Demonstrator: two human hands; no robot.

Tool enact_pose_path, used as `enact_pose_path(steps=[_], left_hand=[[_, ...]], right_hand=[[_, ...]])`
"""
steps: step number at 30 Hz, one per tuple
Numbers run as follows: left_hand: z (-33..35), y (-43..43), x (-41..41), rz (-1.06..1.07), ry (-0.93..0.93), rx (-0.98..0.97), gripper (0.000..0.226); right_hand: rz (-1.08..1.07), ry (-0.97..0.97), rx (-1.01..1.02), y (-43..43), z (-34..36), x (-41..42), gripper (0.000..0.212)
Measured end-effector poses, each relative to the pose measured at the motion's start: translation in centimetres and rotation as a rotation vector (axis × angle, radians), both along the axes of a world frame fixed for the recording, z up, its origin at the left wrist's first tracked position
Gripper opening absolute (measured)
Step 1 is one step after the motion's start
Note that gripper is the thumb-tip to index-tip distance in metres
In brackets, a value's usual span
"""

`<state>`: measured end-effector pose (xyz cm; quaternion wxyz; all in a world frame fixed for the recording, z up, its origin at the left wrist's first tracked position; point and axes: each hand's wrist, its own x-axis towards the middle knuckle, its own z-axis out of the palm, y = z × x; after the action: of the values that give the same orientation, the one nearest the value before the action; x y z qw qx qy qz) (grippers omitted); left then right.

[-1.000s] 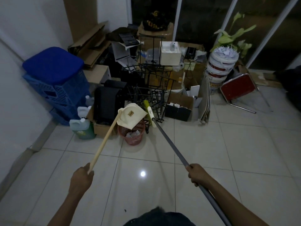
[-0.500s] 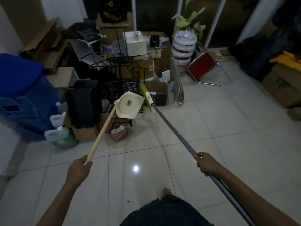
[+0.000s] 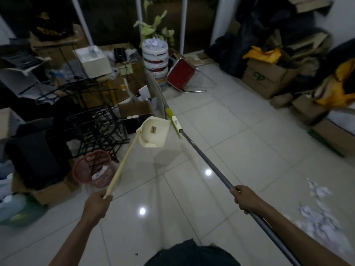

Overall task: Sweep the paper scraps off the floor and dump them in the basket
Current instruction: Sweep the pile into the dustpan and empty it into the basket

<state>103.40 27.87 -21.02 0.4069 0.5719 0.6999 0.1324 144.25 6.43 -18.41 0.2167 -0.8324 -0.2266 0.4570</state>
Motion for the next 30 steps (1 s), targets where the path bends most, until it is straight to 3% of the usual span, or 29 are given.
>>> enact_pose_path(steps=[4,20,27,30], left_hand=[[-0.3,0.0,5.5,-0.072,-0.026,-0.029,0.011],[-2.7,-4.6,28.4,-0.303,-0.037,-0.246,0.030],[-2.9,-8.3,38.0,-0.409,-0.051,-0.383,0.003],[-3.4,-9.2,41.6,-0.444,-0.024,-0.442,0.019]], right_hand=[[-0.088,-0.004,-0.021,-3.9,-0.7,3.1,0.034],[-0.407,0.071,-0.097,-20.5,-3.0,13.6,0.030],[-0.527,0.084,-0.150,-26.9,-3.9,15.1,0.033],[-0.586,0.088,-0.172,-28.7,-4.3,16.0,0.034]])
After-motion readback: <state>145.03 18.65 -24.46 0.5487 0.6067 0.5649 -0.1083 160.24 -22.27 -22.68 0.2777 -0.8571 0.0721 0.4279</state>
